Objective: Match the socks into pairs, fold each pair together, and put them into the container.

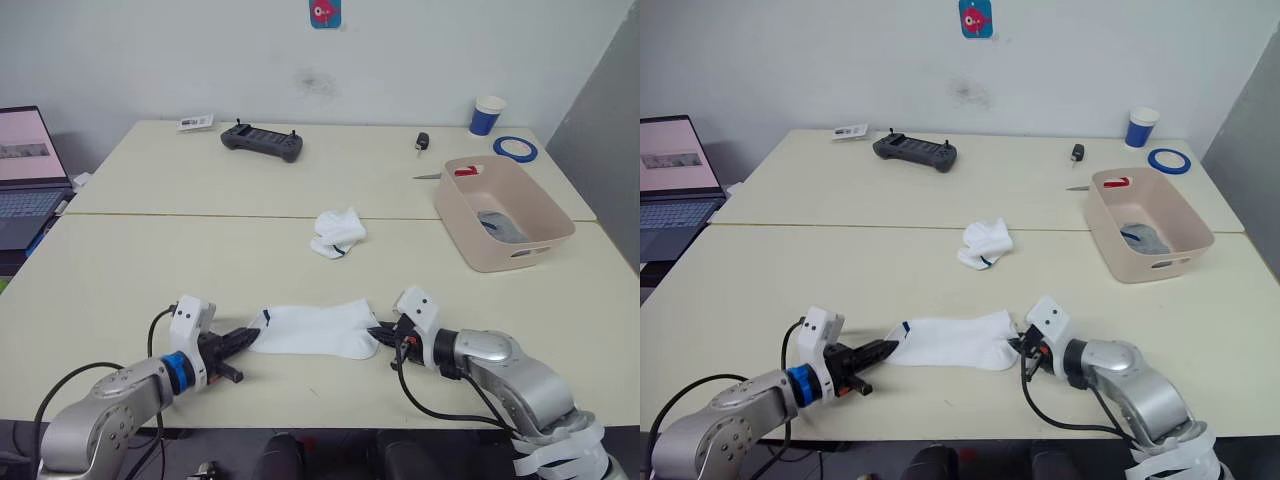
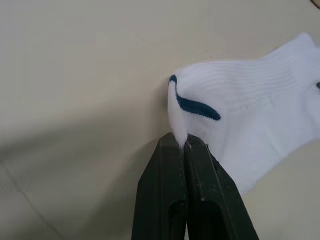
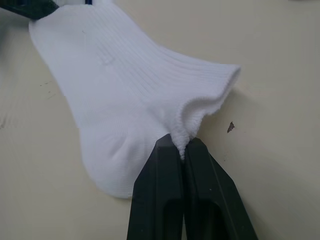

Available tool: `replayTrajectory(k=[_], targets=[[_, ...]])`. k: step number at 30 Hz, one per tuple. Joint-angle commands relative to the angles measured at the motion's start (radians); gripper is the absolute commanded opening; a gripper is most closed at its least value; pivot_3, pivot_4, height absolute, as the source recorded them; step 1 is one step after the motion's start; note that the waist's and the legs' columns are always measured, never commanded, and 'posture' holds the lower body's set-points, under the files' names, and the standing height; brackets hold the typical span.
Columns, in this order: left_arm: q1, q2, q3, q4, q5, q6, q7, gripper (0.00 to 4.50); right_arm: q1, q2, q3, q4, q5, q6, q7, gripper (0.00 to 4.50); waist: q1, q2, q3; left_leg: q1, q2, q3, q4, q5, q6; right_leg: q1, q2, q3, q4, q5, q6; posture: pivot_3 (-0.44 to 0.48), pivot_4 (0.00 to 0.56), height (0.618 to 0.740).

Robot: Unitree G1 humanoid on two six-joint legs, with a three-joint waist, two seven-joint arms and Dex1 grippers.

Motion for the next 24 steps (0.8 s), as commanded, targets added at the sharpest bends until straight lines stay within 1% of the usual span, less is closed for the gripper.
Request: replayTrajectory(k=[1, 5, 8, 12, 16, 18, 19, 21, 23, 24], targets=[[0.047, -0.011, 0.027, -0.071, -0.04, 0.015, 0.019, 0.02, 0.001, -0.031, -0.019, -0.051, 0.028, 0.014, 0.024, 0.0, 0.0, 0.0, 0.0, 0.0, 0.0, 0.0, 0.0, 0.0, 0.0, 0.0, 0.0, 0.0, 0.0, 0.0, 0.0, 0.0, 0.15, 0.74], [0.078, -0.009, -0.002, -0.071, 0.003, -0.025, 0.023, 0.02, 0.011, -0.041, -0.035, -0.062, 0.072, 0.09, 0.023, 0.0, 0.0, 0.0, 0.0, 0.0, 0.0, -0.001, 0.0, 0.0, 0.0, 0.0, 0.0, 0.001, 0.0, -0.002, -0.004, 0.0, 0.15, 0.74], [0.087, -0.021, -0.005, -0.078, 0.016, -0.08, 0.011, 0.0, 0.007, -0.047, -0.046, -0.071, 0.08, 0.109, 0.007, 0.7, 0.001, 0.0, 0.0, 0.0, 0.0, -0.001, 0.0, 0.0, 0.0, 0.0, 0.0, 0.001, 0.0, -0.002, -0.004, 0.0, 0.15, 0.74], [0.103, 0.012, -0.019, -0.084, 0.073, -0.162, -0.023, 0.93, 0.005, -0.062, -0.065, -0.076, 0.082, 0.115, 0.0, 2.1, 0.0, 0.0, 0.0, 0.0, 0.0, 0.0, 0.0, 0.0, 0.0, 0.0, 0.0, 0.001, 0.0, -0.003, -0.004, 0.0, 0.15, 0.74], [0.134, 0.018, 0.004, -0.078, 0.082, -0.201, -0.039, 2.19, 0.014, -0.089, -0.072, -0.092, 0.091, 0.109, 0.007, 3.56, 0.001, 0.0, 0.0, 0.0, 0.0, -0.001, 0.0, 0.0, 0.0, 0.0, 0.0, 0.001, 0.0, -0.004, -0.007, 0.0, 0.15, 0.74], [0.153, 0.014, 0.051, -0.08, 0.052, -0.205, -0.043, 2.85, 0.021, -0.107, -0.08, -0.102, 0.095, 0.093, 0.012, 4.27, 0.0, 0.0, 0.0, 0.0, 0.0, 0.0, 0.0, 0.0, 0.0, 0.0, 0.0, 0.001, 0.0, -0.004, -0.007, 0.0, 0.15, 0.74], [0.157, 0.012, 0.073, -0.08, 0.039, -0.208, -0.043, 3.17, 0.022, -0.111, -0.084, -0.106, 0.097, 0.086, 0.013, 4.5, 0.001, 0.0, 0.0, 0.0, 0.0, 0.0, 0.0, 0.0, 0.0, 0.0, 0.0, 0.001, 0.0, -0.005, -0.008, 0.0, 0.15, 0.74], [0.104, -0.011, 0.155, -0.056, -0.059, -0.155, 0.011, 3.78, 0.017, -0.111, -0.097, -0.107, 0.101, 0.071, 0.013, 4.5, 0.001, 0.0, 0.0, 0.0, 0.0, -0.001, -0.001, 0.0, 0.0, -0.001, 0.0, 0.001, 0.0, -0.005, -0.008, 0.0, 0.15, 0.74], [0.021, -0.012, 0.198, -0.018, -0.133, -0.109, 0.04, 4.42, 0.003, -0.108, -0.103, -0.109, 0.105, 0.057, 0.017, 4.5, 0.002, 0.0, 0.0, 0.0, 0.001, -0.002, -0.001, 0.0, 0.0, -0.001, 0.0, 0.0, 0.0, -0.005, -0.008, 0.0, 0.15, 0.74], [-0.016, -0.002, 0.195, -0.007, -0.146, -0.095, 0.038, 4.48, -0.007, -0.103, -0.105, -0.11, 0.107, 0.053, 0.017, 4.5, 0.004, -0.001, 0.0, -0.001, 0.0, -0.003, 0.0, 0.0, 0.0, -0.001, 0.0, -0.001, 0.0, -0.005, -0.008, 0.0, 0.15, 0.74]])
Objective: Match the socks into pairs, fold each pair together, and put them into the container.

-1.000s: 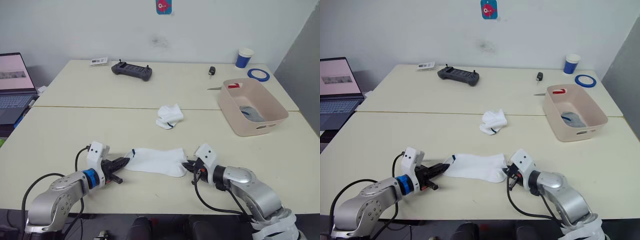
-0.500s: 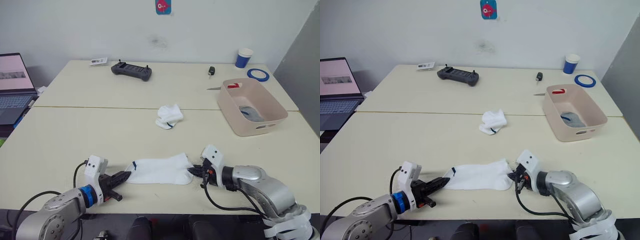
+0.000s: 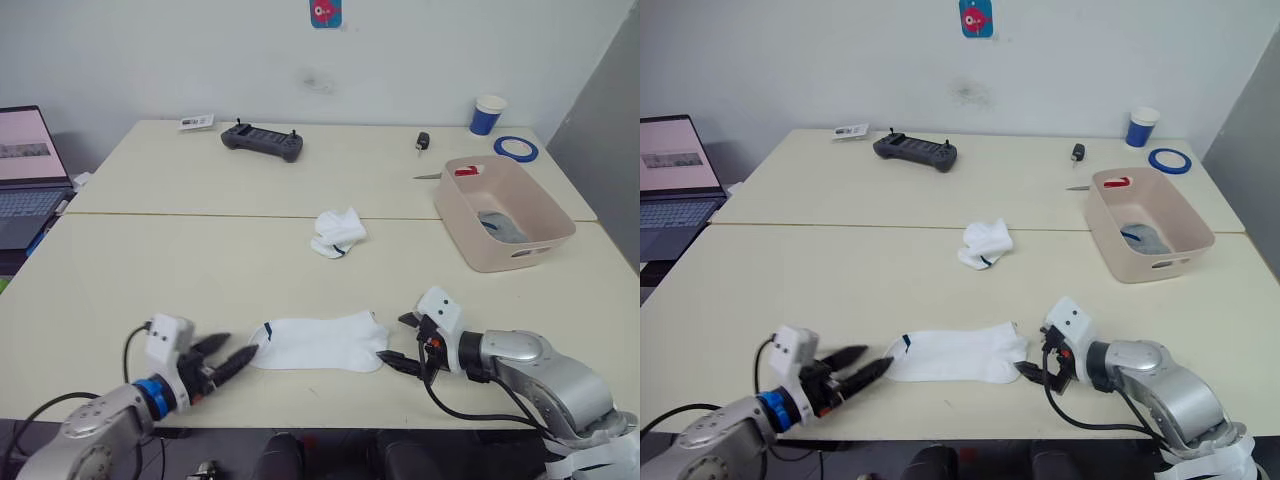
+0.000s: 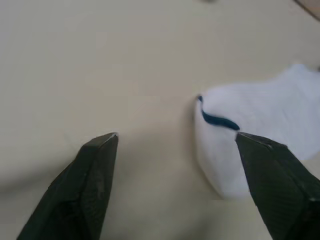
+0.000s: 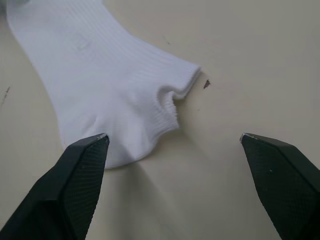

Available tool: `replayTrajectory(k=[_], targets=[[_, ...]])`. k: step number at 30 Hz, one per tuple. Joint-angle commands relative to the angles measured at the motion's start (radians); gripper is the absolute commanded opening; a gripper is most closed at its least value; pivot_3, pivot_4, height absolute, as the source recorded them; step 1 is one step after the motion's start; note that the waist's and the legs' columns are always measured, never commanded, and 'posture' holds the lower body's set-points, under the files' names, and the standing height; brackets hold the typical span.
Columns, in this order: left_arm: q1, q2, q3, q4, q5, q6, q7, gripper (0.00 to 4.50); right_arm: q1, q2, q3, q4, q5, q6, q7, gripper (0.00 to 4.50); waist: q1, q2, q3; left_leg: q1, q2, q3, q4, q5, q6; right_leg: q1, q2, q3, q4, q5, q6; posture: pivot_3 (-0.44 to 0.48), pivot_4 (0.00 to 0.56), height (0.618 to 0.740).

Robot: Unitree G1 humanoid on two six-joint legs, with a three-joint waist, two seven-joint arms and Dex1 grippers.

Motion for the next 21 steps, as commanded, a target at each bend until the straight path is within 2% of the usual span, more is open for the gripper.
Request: replayTrajectory(k=[1, 5, 9, 14, 18, 21], targets=[[-0.111, 0.022, 0.03, 0.017, -0.08, 0.041, 0.016, 4.48, -0.038, 0.013, -0.027, -0.041, 0.025, -0.032, 0.008, 4.5, 0.001, 0.0, 0.0, 0.0, 0.0, 0.0, 0.0, 0.0, 0.0, 0.001, 0.0, 0.0, 0.0, 0.0, 0.0, 0.0, 0.15, 0.74], [-0.259, 0.03, -0.036, 0.075, -0.053, 0.051, 0.025, 4.48, -0.083, 0.043, -0.04, -0.055, 0.04, -0.027, -0.011, 4.5, 0.0, 0.0, 0.0, 0.0, -0.002, 0.003, 0.0, 0.0, 0.0, 0.001, 0.0, 0.0, -0.001, 0.004, 0.007, 0.0, 0.15, 0.74], [-0.449, -0.016, -0.128, 0.212, 0.038, -0.009, 0.056, 4.48, -0.15, 0.122, -0.073, -0.043, 0.022, -0.011, -0.117, 4.5, 0.0, 0.0, 0.0, -0.001, -0.002, 0.002, 0.0, 0.0, 0.0, 0.0, 0.001, 0.0, -0.002, 0.005, 0.009, 0.0, 0.15, 0.74], [-0.734, -0.105, -0.245, 0.529, 0.174, -0.091, 0.065, 4.48, -0.251, 0.201, -0.13, -0.034, 0.026, 0.037, -0.224, 4.5, 0.003, -0.001, 0.0, -0.001, -0.002, 0.002, 0.001, 0.0, 0.0, 0.001, 0.001, -0.001, -0.001, 0.006, 0.01, 0.0, 0.15, 0.74], [-0.89, -0.146, -0.297, 0.766, 0.264, -0.173, 0.023, 4.48, -0.284, 0.218, -0.145, -0.047, 0.033, 0.071, -0.259, 4.5, 0.001, -0.001, 0.0, -0.002, -0.003, 0.003, 0.001, 0.0, 0.0, 0.0, 0.001, 0.0, -0.002, 0.006, 0.01, 0.0, 0.15, 0.74], [-1.044, -0.184, -0.348, 1.026, 0.356, -0.275, -0.017, 4.48, -0.278, 0.217, -0.141, -0.072, 0.034, 0.086, -0.275, 4.5, 0.0, -0.001, 0.0, -0.003, -0.002, 0.003, 0.0, 0.0, 0.0, -0.001, 0.001, -0.001, -0.002, 0.006, 0.011, 0.0, 0.15, 0.74]])
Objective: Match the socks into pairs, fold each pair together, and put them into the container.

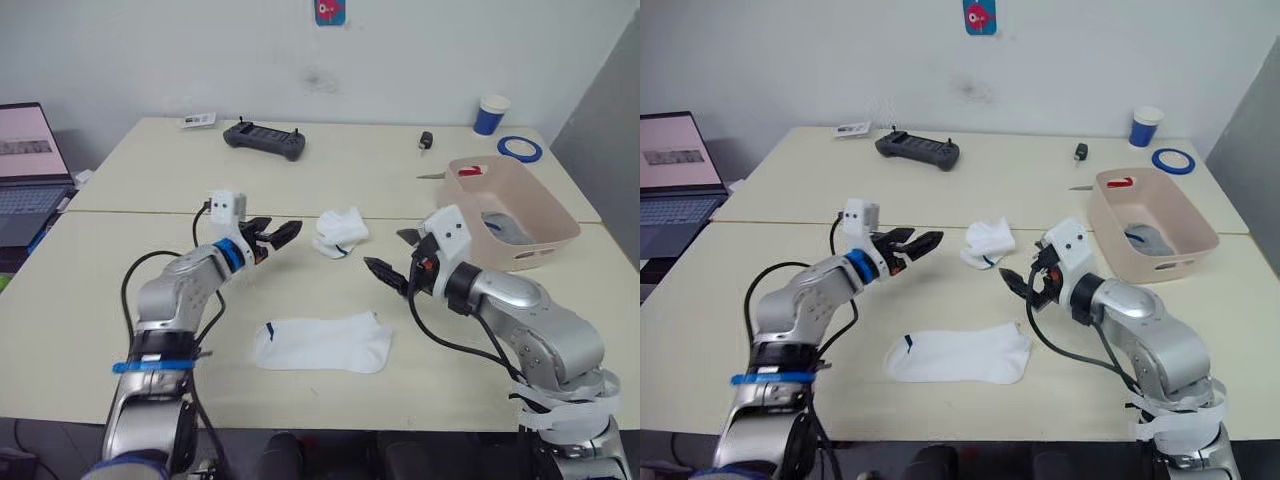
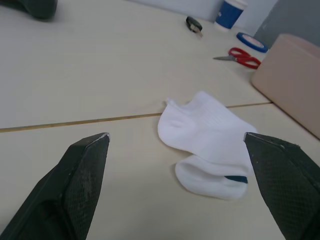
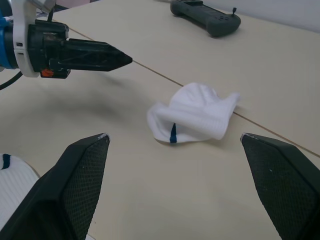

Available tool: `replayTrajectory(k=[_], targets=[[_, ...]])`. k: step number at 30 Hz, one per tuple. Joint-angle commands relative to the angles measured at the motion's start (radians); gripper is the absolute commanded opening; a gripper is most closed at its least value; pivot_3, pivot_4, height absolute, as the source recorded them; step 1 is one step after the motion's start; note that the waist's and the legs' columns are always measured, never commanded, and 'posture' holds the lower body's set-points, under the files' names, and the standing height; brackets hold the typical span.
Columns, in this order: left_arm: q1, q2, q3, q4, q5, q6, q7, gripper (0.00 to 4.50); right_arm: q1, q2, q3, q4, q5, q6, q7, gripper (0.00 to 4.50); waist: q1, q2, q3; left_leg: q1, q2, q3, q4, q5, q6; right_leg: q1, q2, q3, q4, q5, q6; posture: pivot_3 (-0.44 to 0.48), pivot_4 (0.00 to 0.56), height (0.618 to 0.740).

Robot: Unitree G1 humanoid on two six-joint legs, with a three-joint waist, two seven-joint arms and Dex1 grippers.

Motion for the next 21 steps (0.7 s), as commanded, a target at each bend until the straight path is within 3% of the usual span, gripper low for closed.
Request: replayTrajectory(k=[1, 6, 10, 14, 21], targets=[[-0.16, -0.034, -0.045, 0.268, 0.102, -0.14, -0.06, 4.48, -0.001, 0.0, -0.01, -0.063, 0.007, 0.012, -0.023, 4.5, 0.0, 0.0, 0.0, -0.001, 0.0, 0.0, 0.0, 0.0, 0.0, -0.001, 0.0, 0.0, 0.0, 0.0, 0.0, 0.0, 0.15, 0.74], [-0.376, -0.103, -0.063, 0.688, 0.225, -0.346, -0.069, 4.48, 0.03, 0.009, 0.01, -0.117, 0.016, 0.035, -0.051, 4.5, -0.003, 0.0, 0.0, -0.007, 0.0, 0.0, 0.0, 0.0, 0.0, -0.008, 0.001, 0.0, 0.001, 0.0, 0.0, 0.0, 0.15, 0.74], [-0.456, -0.155, -0.081, 0.834, 0.307, -0.422, -0.07, 4.48, 0.048, 0.018, 0.015, -0.159, 0.023, 0.063, -0.076, 4.5, -0.003, 0.0, 0.0, -0.014, 0.0, 0.001, 0.001, 0.0, 0.0, -0.015, 0.001, 0.0, 0.002, 0.001, 0.0, 0.0, 0.15, 0.74], [-0.482, -0.186, -0.064, 0.887, 0.351, -0.448, -0.038, 3.6, 0.068, 0.015, 0.01, -0.197, 0.025, 0.09, -0.095, 4.5, -0.003, 0.0, 0.0, -0.015, 0.0, 0.0, 0.001, 0.0, 0.0, -0.015, 0.001, -0.001, 0.002, 0.002, -0.002, 0.0, 0.15, 0.74], [-0.489, -0.192, -0.019, 0.898, 0.367, -0.455, -0.052, 1.35, 0.098, 0.011, 0.005, -0.231, 0.023, 0.106, -0.113, 4.5, -0.003, 0.0, 0.0, -0.014, 0.0, 0.0, 0.001, 0.0, 0.0, -0.015, 0.001, -0.001, 0.003, 0.001, 0.001, 0.0, 0.15, 0.74]])
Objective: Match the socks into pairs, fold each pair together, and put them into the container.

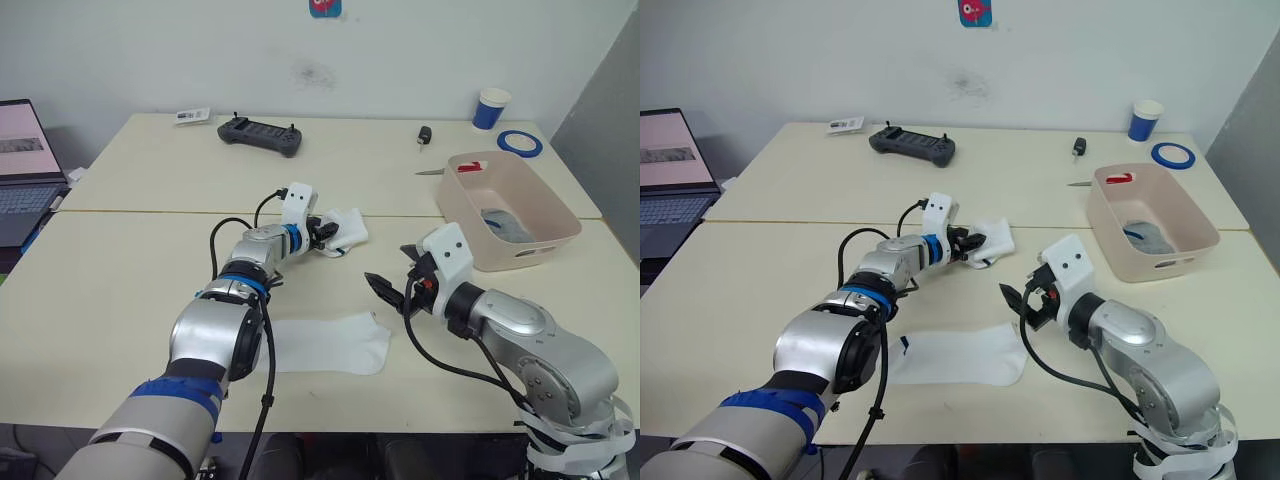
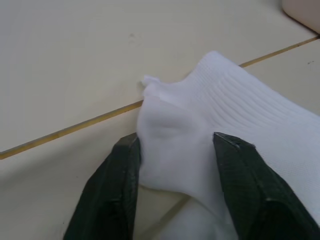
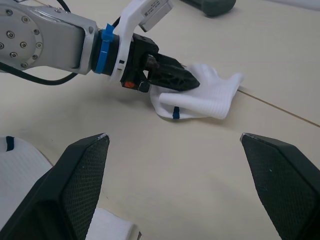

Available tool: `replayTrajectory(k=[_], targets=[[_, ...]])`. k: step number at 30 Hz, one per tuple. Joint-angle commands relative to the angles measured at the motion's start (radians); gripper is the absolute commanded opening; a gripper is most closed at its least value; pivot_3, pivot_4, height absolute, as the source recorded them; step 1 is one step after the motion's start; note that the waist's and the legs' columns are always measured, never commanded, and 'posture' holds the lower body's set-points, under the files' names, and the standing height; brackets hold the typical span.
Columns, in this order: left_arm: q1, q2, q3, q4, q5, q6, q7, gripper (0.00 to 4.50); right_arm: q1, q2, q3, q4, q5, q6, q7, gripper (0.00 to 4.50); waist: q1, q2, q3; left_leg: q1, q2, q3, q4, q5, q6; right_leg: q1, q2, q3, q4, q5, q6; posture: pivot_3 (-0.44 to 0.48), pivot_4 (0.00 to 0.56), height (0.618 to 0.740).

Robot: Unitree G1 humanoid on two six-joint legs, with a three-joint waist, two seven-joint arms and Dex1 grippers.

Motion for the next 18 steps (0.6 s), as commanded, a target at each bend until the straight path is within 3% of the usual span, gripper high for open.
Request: replayTrajectory(k=[1, 4, 12, 18], targets=[[-0.024, 0.003, 0.027, -0.01, 0.007, -0.021, -0.013, 1.03, 0.008, -0.005, -0.011, -0.046, 0.005, -0.008, -0.007, 4.5, 0.0, 0.0, 0.0, 0.0, 0.0, 0.0, 0.0, 0.0, 0.0, 0.0, 0.0, 0.0, 0.0, 0.0, 0.0, 0.0, 0.15, 0.74], [-0.017, 0.006, 0.047, -0.017, 0.001, -0.024, -0.028, 0.05, 0.007, -0.009, -0.004, -0.04, 0.001, -0.017, -0.003, 4.5, 0.0, 0.0, 0.0, 0.0, 0.0, 0.0, 0.0, 0.0, 0.0, 0.0, 0.0, 0.0, 0.0, 0.0, 0.0, 0.0, 0.15, 0.74], [0.027, 0.016, 0.106, -0.071, -0.038, -0.017, -0.081, 0.02, 0.002, -0.022, 0.02, -0.013, -0.009, -0.056, 0.016, 4.5, 0.0, 0.0, 0.0, 0.0, 0.0, 0.0, 0.0, 0.0, 0.0, 0.0, 0.0, 0.0, 0.0, 0.0, 0.0, 0.0, 0.15, 0.74], [0.1, 0.04, 0.174, -0.234, -0.118, 0.038, -0.105, 0.02, 0.003, -0.024, 0.034, -0.006, -0.013, -0.072, 0.018, 4.5, 0.0, 0.0, 0.0, 0.0, 0.0, 0.0, 0.001, 0.0, 0.0, 0.0, 0.0, 0.0, 0.001, 0.002, -0.002, 0.0, 0.15, 0.74]])
